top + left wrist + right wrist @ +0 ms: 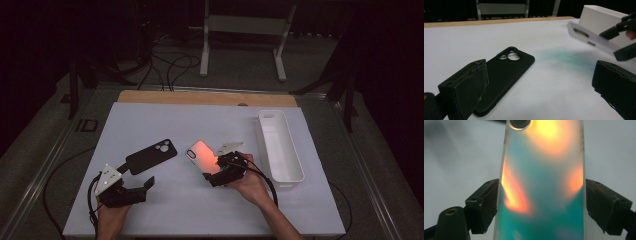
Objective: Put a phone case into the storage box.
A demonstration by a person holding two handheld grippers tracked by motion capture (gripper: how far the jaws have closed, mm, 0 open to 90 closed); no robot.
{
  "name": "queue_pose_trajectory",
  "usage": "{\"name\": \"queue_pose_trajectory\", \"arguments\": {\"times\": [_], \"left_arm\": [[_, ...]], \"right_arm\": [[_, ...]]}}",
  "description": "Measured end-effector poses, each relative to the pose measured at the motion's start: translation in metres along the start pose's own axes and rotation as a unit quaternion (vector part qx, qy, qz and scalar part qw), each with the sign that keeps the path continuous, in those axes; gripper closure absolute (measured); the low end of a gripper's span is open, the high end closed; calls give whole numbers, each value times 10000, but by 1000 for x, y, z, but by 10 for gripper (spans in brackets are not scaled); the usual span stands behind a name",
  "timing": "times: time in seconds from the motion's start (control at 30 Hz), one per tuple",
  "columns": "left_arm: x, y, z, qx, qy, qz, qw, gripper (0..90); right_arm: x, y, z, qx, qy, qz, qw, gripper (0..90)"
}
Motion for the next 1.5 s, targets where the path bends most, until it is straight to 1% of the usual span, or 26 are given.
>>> {"name": "queue_pose_trajectory", "arguments": {"times": [0.03, 0.07, 0.17, 0.23, 0.27, 0.3, 0.4, 0.43, 0.47, 0.5, 0.53, 0.57, 0.63, 0.77, 0.9, 0.93, 1.0, 1.03, 1.07, 1.13, 1.17, 1.27, 1.33, 1.37, 1.43, 1.5], "left_arm": [[-1, 1, 0, 27, -13, -8, 10000, 7], [-2, 3, 0, 46, -20, -3, 10000, 7], [-11, 12, 0, 151, -25, -36, 9999, 7], [-14, 14, 0, 172, -24, -46, 9998, 7], [-20, 20, 0, 258, -16, -63, 9996, 7], [-20, 20, 0, 258, -16, -63, 9996, 7], [-29, 29, 1, 328, -18, -108, 9994, 7], [-35, 34, 0, 339, -26, -130, 9993, 9], [-35, 34, 0, 339, -26, -130, 9993, 11], [-38, 36, -1, 351, -48, -134, 9993, 13], [-41, 39, -2, 365, -66, -116, 9992, 13], [-44, 41, -3, 394, -69, -131, 9991, 13], [-50, 46, -5, 437, -47, -135, 9989, 14], [-62, 57, -9, 572, 30, -121, 9983, 14], [-69, 68, -14, 705, 44, -106, 9974, 15], [-72, 73, -16, 767, 30, -109, 9970, 17], [-74, 75, -17, 801, 34, -85, 9967, 26], [-76, 77, -18, 836, 30, -89, 9965, 26], [-78, 80, -19, 870, 24, -71, 9962, 34], [-80, 83, -21, 931, 26, -40, 9956, 45], [-81, 85, -22, 961, 10, -16, 9954, 45], [-84, 89, -24, 1035, -24, 18, 9946, 85], [-85, 91, -25, 1043, -36, 59, 9945, 104], [-86, 92, -26, 1020, -43, 62, 9948, 159], [-86, 94, -27, 1013, -90, 70, 9948, 171], [-87, 96, -29, 1084, -112, 112, 9940, 242]], "right_arm": [[-1, 0, 2, 4, 107, 20, 9999, 163], [-1, 0, 2, 4, 107, 20, 9999, 163], [-6, -3, 8, 11, 472, 86, 9988, 163], [-7, -4, 9, 10, 534, 89, 9985, 163], [-10, -6, 12, 35, 669, 130, 9977, 163], [-11, -7, 14, 36, 731, 163, 9972, 163], [-13, -10, 17, 53, 854, 194, 9961, 163], [-15, -12, 21, 88, 959, 261, 9950, 163], [-15, -12, 21, 88, 959, 261, 9950, 163], [-17, -16, 24, 108, 1074, 311, 9937, 163], [-17, -16, 24, 108, 1074, 311, 9937, 163], [-19, -18, 28, 155, 1175, 376, 9922, 163], [-20, -19, 29, 174, 1224, 391, 9916, 163], [-24, -23, 35, 287, 1428, 460, 9883, 163], [-26, -26, 38, 301, 1538, 503, 9864, 163], [-27, -28, 39, 322, 1617, 532, 9849, 163], [-29, -30, 40, 379, 1668, 583, 9835, 163], [-29, -30, 40, 379, 1668, 583, 9835, 163], [-31, -33, 41, 350, 1759, 601, 9819, 163], [-32, -36, 41, 353, 1828, 607, 9806, 163], [-32, -36, 41, 353, 1828, 607, 9806, 163], [-34, -41, 39, 370, 1889, 683, 9789, 163], [-34, -41, 39, 372, 1886, 695, 9789, 163], [-35, -43, 39, 373, 1933, 713, 9778, 163], [-35, -44, 39, 369, 1960, 718, 9773, 163], [-36, -46, 39, 356, 2002, 752, 9762, 163]]}}
Point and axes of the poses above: each handheld gripper's, and its own axes: z roughly backward along the jaws, x roughly out of its underside, y roughly to its right, the point moved 6 cm from there along -z, roughly forward along the jaws, and after that the axes turned 10 degrees about -x, right-handed, at the moved point
